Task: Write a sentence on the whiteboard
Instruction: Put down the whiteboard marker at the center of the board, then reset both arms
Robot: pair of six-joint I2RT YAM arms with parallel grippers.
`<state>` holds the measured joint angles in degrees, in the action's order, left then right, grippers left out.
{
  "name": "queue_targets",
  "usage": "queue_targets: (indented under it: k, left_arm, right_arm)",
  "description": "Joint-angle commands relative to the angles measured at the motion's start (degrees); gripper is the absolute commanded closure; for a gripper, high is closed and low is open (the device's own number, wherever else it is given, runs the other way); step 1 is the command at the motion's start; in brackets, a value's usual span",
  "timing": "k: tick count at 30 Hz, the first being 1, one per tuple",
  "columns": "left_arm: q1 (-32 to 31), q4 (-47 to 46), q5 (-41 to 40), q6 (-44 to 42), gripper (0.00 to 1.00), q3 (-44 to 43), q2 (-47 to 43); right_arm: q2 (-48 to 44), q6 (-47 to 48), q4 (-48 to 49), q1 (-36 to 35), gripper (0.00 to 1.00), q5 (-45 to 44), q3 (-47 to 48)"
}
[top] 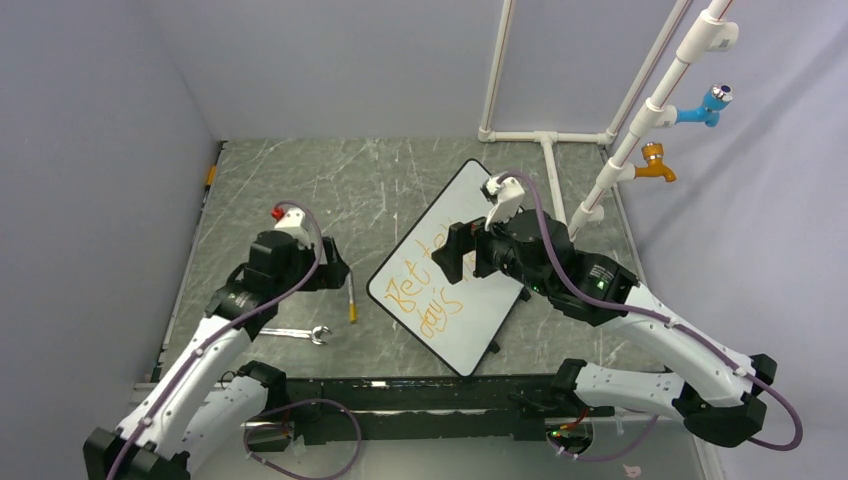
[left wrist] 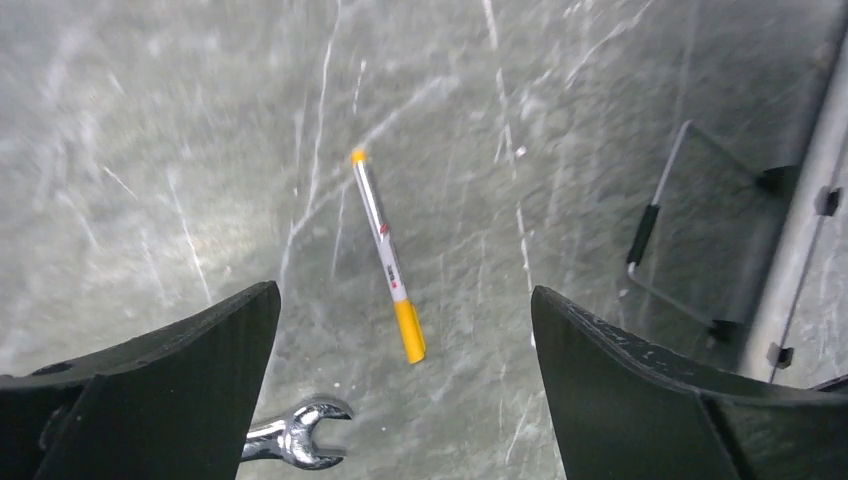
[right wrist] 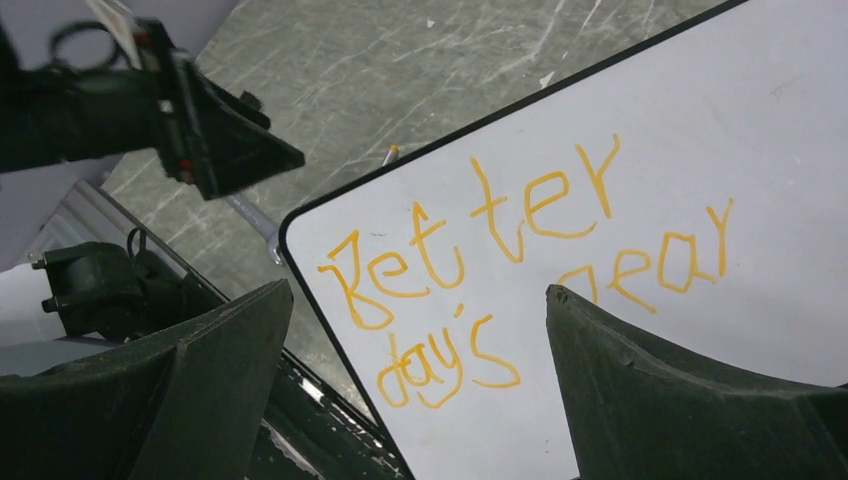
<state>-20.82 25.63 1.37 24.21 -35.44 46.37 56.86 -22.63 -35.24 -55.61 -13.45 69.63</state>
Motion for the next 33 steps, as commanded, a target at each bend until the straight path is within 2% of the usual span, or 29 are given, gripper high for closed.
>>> queue_targets:
  k: [1,5,7,14,16,22,33]
  left_arm:
    - [0.2,7.0,-3.4,-4.0,0.01,-8.0,-4.7]
    - [0.2,9.1,-5.2,-7.9,0.01,-12.6,-7.4]
    - [0.2,7.8,-3.4,-9.5,0.01,-13.5,-8.9]
    - [0.2,-5.8,1.4,-10.8,0.01,-6.7,-18.9]
    - [0.2,-6.9,1.4,-10.6,0.01,-6.3,-20.3]
    - [0.2,-3.4,-4.9,-10.6,0.01,-10.1,-18.4]
    - [0.9,1.9,-8.2,-12.3,0.01,-10.1,-14.9]
  right_arm:
    - [-3.4,1.3,5.4,0.1,0.0,-1.5,-2.0]
    - [-5.6,1.4,7.3,0.1,0.0,-2.2,-3.9]
    - [-7.0,1.3,8.3,0.1,0.0,-3.1,-5.6]
    - [-13.8,-0.8,10.7,0.1,0.0,-8.1,-13.4]
    - [-16.6,-1.0,12.2,0.0,0.0,-8.0,-16.4]
    - [-26.4,-4.0,17.6,0.1,0.0,-7.2,-27.7]
    - [-41.0,-12.2,14.0,0.0,0.0,-11.9,-40.8]
